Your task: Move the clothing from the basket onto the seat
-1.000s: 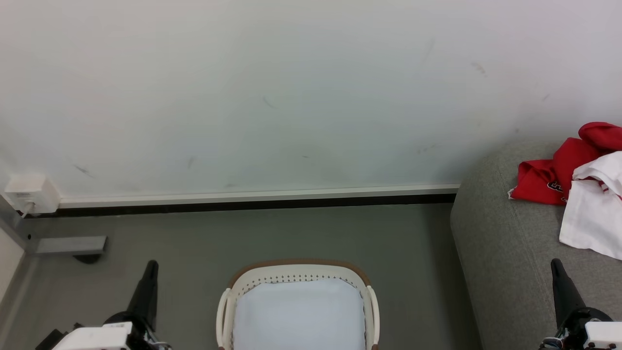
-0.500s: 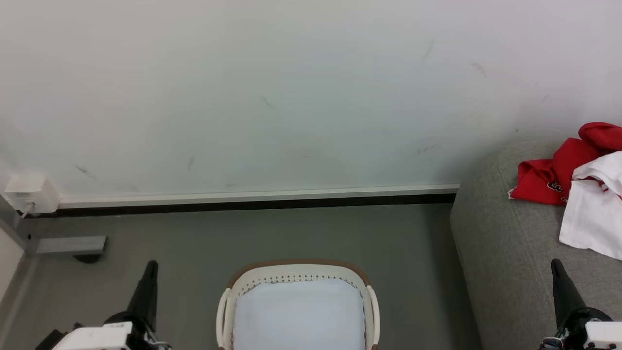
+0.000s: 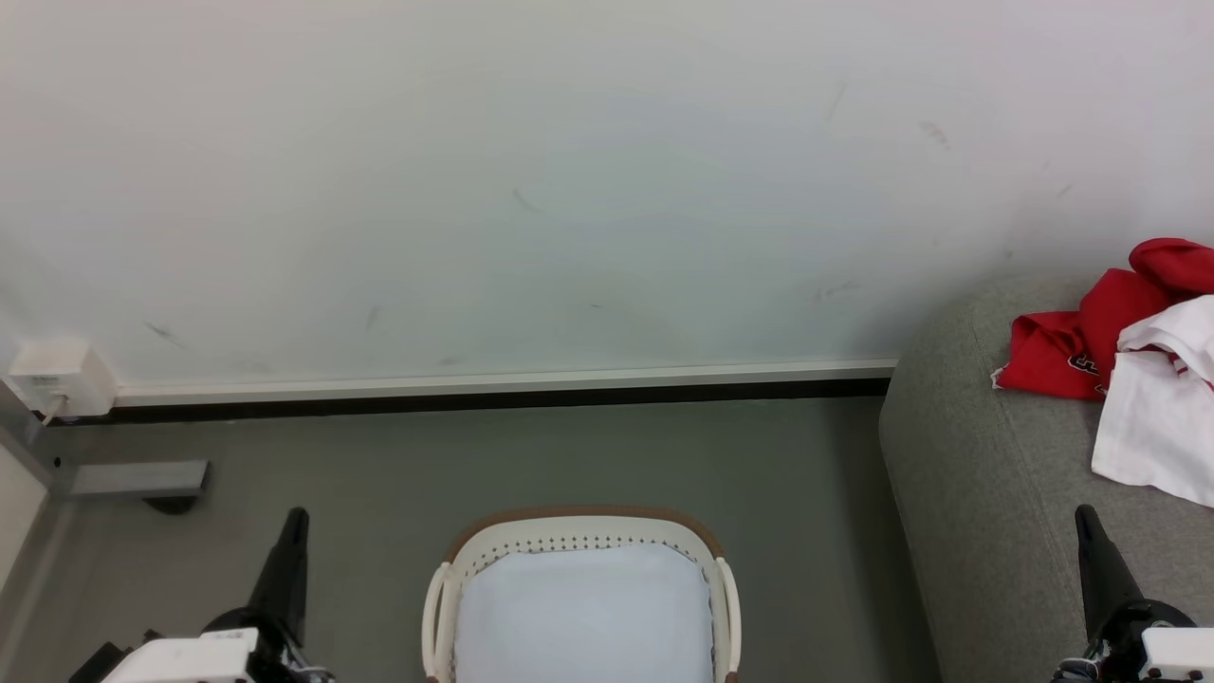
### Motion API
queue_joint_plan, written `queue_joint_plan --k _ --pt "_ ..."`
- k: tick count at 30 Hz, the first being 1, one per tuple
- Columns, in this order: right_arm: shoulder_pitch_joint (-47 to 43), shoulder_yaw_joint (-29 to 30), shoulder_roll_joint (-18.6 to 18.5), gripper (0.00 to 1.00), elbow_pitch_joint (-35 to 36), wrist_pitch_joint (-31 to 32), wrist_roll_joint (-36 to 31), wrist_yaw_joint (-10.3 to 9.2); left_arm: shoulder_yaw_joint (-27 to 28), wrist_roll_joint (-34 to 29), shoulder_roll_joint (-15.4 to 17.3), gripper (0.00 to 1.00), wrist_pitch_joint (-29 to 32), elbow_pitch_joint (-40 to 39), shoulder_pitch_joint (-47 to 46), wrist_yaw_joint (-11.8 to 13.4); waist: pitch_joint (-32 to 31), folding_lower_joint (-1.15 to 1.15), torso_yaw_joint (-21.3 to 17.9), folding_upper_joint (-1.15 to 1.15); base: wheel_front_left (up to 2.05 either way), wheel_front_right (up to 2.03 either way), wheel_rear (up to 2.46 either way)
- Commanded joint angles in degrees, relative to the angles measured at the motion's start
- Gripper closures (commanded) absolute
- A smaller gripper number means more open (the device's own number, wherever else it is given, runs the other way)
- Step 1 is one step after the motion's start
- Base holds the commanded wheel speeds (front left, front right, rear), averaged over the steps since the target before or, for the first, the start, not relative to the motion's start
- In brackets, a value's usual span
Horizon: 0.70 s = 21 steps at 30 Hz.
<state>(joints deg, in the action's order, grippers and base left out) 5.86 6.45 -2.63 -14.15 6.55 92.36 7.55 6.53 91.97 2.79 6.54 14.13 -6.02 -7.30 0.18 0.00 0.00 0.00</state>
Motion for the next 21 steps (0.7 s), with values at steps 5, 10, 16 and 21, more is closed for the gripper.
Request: queue_joint_plan --k 5,10,16,21 --pt "0.75 0.20 -0.46 1.00 0.29 0.17 0.11 -0.12 0.11 0.80 0.12 1.00 0.21 -0.19 -0.49 -0.36 0.00 0.00 0.00 0.00 0.00 0.00 0.00" --pt "0.75 0.20 -0.46 1.00 0.29 0.17 0.12 -0.12 0.11 0.80 0.12 1.00 0.21 -0.19 -0.49 -0.36 0.00 0.00 0.00 0.00 0.00 0.00 0.00" --pt "0.75 0.20 -0.46 1.00 0.28 0.17 0.12 -0.12 0.10 0.80 0.12 1.00 0.21 -0.19 -0.48 -0.36 0.00 0.00 0.00 0.00 0.00 0.00 0.00" --pt "0.75 0.20 -0.46 1.00 0.28 0.16 0.12 -0.12 0.10 0.80 0.12 1.00 0.21 -0.19 -0.48 -0.36 0.00 0.00 0.00 0.00 0.00 0.00 0.00"
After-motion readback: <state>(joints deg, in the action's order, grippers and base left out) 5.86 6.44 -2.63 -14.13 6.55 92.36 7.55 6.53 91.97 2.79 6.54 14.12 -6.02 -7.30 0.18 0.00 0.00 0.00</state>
